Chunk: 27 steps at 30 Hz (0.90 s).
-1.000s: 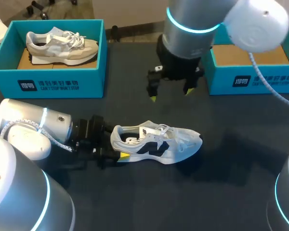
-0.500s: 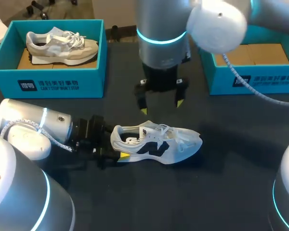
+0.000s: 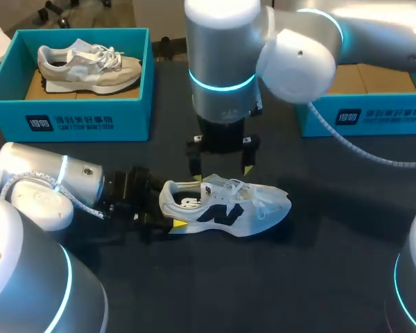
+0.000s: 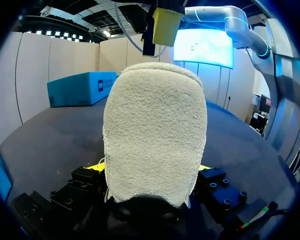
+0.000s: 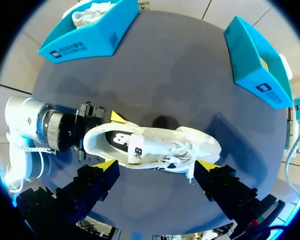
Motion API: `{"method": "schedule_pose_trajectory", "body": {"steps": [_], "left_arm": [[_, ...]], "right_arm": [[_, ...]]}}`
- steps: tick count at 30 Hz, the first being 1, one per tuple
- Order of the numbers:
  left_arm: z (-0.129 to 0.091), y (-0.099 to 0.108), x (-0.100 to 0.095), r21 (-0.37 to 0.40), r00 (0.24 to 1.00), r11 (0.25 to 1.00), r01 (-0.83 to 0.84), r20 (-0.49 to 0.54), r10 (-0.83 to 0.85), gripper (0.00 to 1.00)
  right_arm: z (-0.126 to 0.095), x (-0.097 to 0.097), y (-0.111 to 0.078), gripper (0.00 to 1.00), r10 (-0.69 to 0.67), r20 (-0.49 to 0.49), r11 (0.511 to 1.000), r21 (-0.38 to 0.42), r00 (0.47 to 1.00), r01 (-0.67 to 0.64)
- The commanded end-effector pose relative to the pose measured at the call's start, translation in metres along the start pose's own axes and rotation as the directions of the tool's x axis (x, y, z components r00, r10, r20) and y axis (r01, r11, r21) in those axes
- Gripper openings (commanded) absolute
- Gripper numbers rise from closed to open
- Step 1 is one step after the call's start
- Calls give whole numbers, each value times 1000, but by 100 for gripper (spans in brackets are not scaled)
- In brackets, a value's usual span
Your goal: Take the shoe out of the shoebox, open the shoe tongue, remove and reinsert the insole, then place the shoe into the shoebox
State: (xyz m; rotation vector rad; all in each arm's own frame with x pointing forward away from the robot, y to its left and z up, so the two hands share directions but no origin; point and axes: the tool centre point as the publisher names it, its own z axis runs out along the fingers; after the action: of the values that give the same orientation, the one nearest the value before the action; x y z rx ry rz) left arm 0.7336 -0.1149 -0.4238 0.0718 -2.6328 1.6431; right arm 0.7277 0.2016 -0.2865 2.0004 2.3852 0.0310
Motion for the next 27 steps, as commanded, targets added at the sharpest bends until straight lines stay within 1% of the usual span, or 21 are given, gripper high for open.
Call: {"method": "schedule_pose_trajectory", "body": {"steps": [1,8,11,12,27], "left_arm": [[1,5,-5,-3,1000,1000,0,1,0,0],[1,5,-5,-3,1000,1000,0,1,0,0],[1,5,-5,-3,1000,1000,0,1,0,0],[1,5,-5,-3,1000,1000,0,1,0,0],[1,5,-5,-3,1000,1000,0,1,0,0]], "right_arm": [[13,2,1,100,6,-15,1000,7,1000,-6],[24,8,2,100,35,-31,999,28,999,-34],[30,13,2,100,55,-44,997,57,998,-52],[32,15,2,100,89,-41,994,67,995,-86],[31,17,1,100,102,-36,992,73,994,-99]]}}
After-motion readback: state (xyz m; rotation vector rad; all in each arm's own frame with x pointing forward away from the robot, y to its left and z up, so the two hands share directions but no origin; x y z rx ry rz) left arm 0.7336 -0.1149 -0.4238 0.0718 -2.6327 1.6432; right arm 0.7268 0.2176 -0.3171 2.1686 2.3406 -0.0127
